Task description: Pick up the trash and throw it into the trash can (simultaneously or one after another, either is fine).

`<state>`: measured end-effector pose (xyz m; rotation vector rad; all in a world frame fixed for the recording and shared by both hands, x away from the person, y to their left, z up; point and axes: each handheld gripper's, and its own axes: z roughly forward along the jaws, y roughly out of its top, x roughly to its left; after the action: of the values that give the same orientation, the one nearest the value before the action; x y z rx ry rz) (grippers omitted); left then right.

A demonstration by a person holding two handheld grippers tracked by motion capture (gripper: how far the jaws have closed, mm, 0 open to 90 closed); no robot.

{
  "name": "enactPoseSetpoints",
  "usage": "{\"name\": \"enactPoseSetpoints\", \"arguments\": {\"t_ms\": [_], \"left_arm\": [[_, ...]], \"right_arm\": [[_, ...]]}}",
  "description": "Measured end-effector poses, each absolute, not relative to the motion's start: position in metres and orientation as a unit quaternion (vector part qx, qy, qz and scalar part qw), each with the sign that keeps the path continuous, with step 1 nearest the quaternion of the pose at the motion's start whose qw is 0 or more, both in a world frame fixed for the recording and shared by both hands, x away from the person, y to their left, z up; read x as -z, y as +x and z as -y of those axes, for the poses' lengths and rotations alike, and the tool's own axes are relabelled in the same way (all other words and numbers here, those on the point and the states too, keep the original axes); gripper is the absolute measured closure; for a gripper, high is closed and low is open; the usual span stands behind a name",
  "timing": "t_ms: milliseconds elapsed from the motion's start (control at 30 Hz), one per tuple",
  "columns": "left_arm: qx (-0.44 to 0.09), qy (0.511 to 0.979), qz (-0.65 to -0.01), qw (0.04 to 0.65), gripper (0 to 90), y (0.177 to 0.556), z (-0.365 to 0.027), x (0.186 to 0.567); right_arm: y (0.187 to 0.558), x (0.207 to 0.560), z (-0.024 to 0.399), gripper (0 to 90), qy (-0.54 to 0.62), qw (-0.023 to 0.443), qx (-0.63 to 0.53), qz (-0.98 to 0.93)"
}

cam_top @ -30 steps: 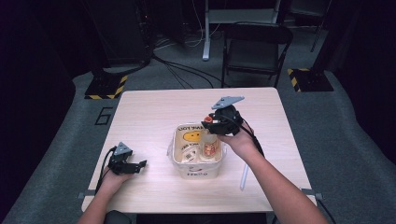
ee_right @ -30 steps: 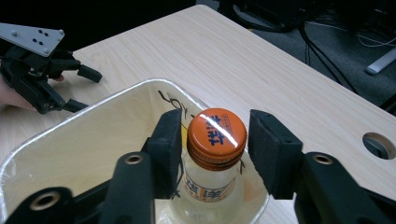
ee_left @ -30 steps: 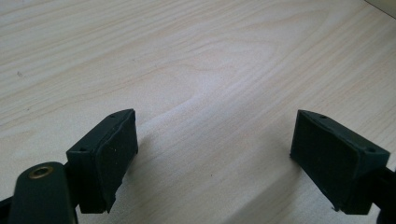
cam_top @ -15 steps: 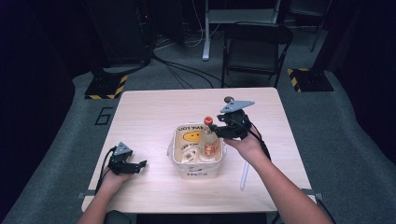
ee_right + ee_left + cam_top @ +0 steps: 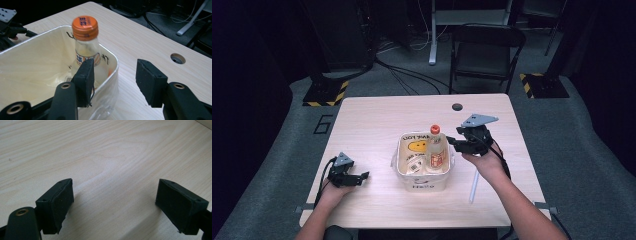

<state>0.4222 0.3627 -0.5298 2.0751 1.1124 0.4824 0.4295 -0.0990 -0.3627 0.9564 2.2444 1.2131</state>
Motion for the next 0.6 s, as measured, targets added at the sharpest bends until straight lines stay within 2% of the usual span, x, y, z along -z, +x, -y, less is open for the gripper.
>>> {"name": "enactPoseSetpoints", "arguments": {"t_ms": [600], "left_arm": [[-0.186, 0.806, -0.431, 0.360, 14.6, 0.422, -0.363, 0.530]], "right_arm": [[0.421, 0.388, 0.121, 51.2, 0.374, 0.217, -0.425, -0.795]]}}
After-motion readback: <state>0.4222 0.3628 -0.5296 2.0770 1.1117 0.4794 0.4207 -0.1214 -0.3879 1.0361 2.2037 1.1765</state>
